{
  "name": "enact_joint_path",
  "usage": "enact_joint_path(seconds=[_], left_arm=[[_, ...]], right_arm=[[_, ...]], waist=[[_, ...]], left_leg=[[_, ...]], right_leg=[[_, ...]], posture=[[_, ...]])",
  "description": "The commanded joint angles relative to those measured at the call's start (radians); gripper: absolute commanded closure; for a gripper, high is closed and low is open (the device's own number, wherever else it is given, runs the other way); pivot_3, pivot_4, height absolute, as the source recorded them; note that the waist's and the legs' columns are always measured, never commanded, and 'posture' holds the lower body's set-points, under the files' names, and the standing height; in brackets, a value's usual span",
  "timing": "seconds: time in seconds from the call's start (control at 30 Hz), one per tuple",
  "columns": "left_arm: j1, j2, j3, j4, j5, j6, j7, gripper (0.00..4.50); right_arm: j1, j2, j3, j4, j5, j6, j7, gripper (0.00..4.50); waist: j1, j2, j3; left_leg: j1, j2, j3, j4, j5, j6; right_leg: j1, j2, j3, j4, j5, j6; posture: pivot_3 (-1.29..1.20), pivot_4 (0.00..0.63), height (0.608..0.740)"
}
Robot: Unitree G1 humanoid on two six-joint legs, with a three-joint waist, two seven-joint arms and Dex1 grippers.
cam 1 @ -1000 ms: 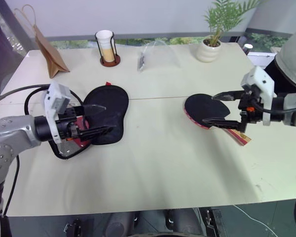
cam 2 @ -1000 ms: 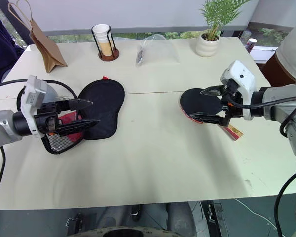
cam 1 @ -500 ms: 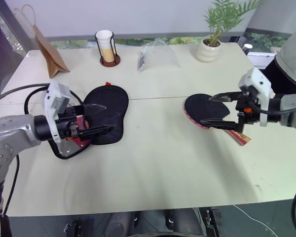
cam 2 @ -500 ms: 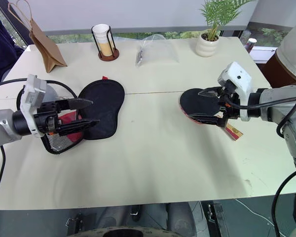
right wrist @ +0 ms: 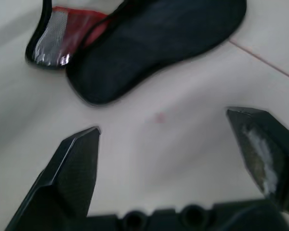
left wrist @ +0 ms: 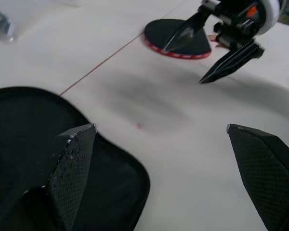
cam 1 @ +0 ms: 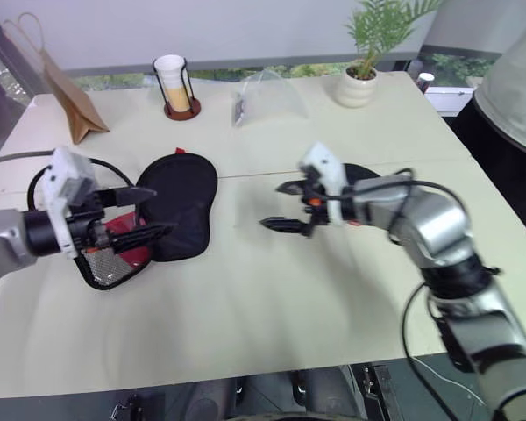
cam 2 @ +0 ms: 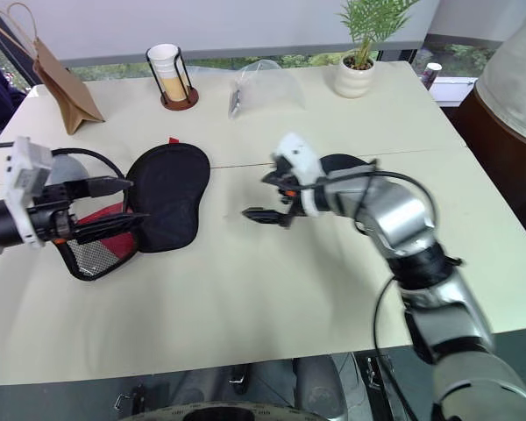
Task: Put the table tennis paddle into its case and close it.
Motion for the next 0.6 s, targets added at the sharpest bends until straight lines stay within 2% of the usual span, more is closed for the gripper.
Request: enact_joint_path(seconds=[0.03, 0.2, 0.33, 0.6], left_arm=[[0.034, 0.029, 0.082, -0.013, 0.011, -0.010, -0.019, 0.00], [0.068, 0.033, 0.120, -0.010, 0.022, -0.016, -0.028, 0.00], [0.077, 0.037, 0.134, -0.004, 0.030, -0.018, -0.041, 0.00], [0.067, 0.052, 0.121, 0.019, 0.056, -0.035, -0.069, 0.00]], right_arm=[[-0.067, 0.121, 0.033, 0.115, -0.042, 0.000, -0.052, 0.02], [-0.096, 0.280, 0.083, 0.263, -0.098, -0.019, -0.091, 0.02], [-0.099, 0.361, 0.101, 0.328, -0.128, -0.042, -0.102, 0.02], [-0.138, 0.517, 0.127, 0.596, -0.256, -0.164, -0.177, 0.02]], waist=[[-0.002, 0.000, 0.000], [0.000, 0.000, 0.000], [-0.002, 0.000, 0.000], [-0.013, 0.000, 0.000]], left_leg=[[0.000, 0.000, 0.000, 0.000, 0.000, -0.001], [0.001, 0.000, -0.002, -0.001, 0.001, -0.002], [0.001, 0.000, -0.002, -0.001, 0.001, -0.003], [0.002, 0.001, -0.002, -0.004, 0.003, -0.006]], right_leg=[[0.000, 0.000, 0.000, 0.001, 0.000, 0.000], [-0.002, 0.004, 0.000, 0.001, 0.001, 0.000], [-0.004, 0.004, -0.001, 0.002, 0.001, 0.000], [-0.007, 0.005, -0.001, 0.004, 0.001, -0.001]], posture=[[0.00, 0.150, 0.734], [0.00, 0.150, 0.734], [0.00, 0.150, 0.734], [0.00, 0.150, 0.734]])
